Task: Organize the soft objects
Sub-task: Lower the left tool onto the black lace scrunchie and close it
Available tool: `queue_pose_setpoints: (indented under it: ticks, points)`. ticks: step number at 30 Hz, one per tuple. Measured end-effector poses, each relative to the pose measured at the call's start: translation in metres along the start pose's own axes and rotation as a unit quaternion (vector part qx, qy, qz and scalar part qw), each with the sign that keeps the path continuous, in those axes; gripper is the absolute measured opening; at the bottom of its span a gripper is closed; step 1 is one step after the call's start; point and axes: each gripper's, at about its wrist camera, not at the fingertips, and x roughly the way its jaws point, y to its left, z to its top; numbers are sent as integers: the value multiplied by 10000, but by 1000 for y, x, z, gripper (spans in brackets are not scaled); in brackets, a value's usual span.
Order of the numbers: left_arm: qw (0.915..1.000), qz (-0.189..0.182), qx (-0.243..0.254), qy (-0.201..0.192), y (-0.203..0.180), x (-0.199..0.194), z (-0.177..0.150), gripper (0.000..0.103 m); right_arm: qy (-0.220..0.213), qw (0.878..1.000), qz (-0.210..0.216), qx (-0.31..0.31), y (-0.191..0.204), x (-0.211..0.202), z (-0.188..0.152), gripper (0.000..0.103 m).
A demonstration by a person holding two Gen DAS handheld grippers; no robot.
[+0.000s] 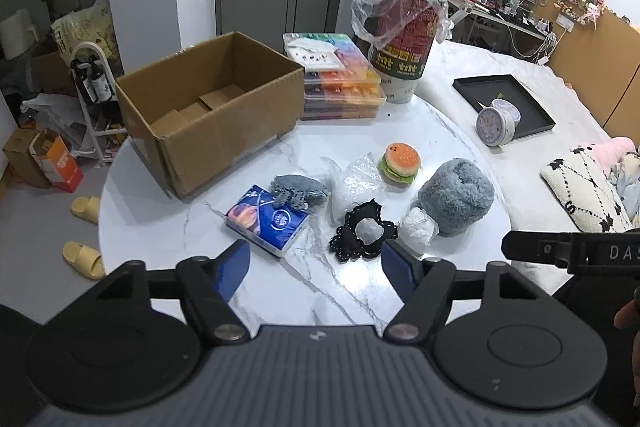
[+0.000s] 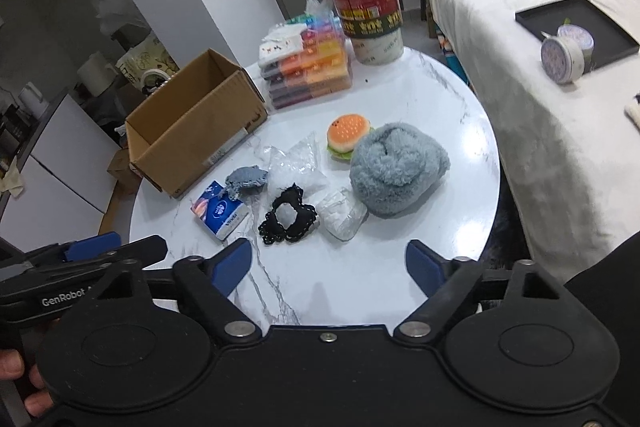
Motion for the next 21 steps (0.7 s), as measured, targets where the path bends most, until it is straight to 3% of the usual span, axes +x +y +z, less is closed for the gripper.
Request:
queue_pose_setpoints:
  ticks: [8, 21]
  points:
    - [9997, -149, -9, 192, -8, 31, 6, 68, 95, 9993, 92, 347, -13, 17, 4, 67]
    - [9985, -192, 108, 498, -30, 91, 16, 68, 252, 9961, 139, 835, -37, 39, 14, 67]
